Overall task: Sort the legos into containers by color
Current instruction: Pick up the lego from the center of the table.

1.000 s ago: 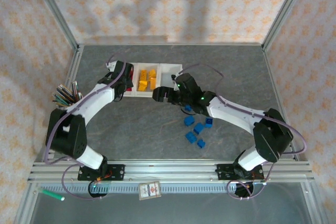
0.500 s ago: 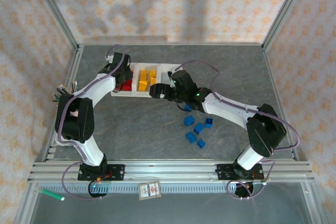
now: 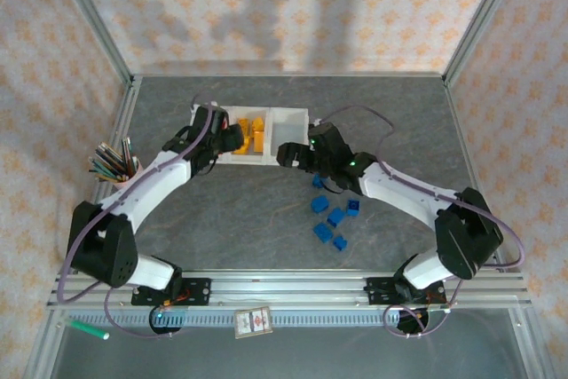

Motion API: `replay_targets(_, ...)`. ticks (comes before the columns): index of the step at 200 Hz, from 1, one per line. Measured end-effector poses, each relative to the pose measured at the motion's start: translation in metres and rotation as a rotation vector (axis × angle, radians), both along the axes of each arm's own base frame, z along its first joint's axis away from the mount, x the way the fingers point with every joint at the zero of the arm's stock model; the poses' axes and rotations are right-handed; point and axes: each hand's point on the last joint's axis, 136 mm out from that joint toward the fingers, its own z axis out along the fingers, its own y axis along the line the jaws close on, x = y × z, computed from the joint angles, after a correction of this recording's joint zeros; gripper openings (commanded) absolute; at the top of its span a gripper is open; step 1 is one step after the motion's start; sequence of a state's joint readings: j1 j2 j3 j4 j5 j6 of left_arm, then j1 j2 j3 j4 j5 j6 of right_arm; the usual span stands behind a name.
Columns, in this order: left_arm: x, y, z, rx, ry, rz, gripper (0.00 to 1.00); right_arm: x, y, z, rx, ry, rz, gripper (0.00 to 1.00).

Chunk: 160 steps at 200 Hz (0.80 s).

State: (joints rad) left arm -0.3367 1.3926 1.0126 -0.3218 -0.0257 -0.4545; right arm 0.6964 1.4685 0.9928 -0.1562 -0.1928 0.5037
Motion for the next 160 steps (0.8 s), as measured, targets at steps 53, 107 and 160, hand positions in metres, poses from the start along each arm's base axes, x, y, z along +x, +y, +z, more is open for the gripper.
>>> replay_targets(53, -0.070, -0.050, -0.031, -0.038, 0.054, -0.167, 0.94, -0.007, -0.043, -0.036, -0.170, 0.044, -0.105, 1.00)
replay_targets(107, -0.109, -0.082, -0.049, -0.127, 0.059, -0.229, 0.99, -0.003, -0.057, -0.073, -0.293, 0.091, -0.149, 0.93)
replay_targets(160, -0.115, -0.094, -0.055, -0.195, 0.052, -0.212, 0.99, 0.001, -0.062, -0.108, -0.378, 0.151, -0.172, 0.76)
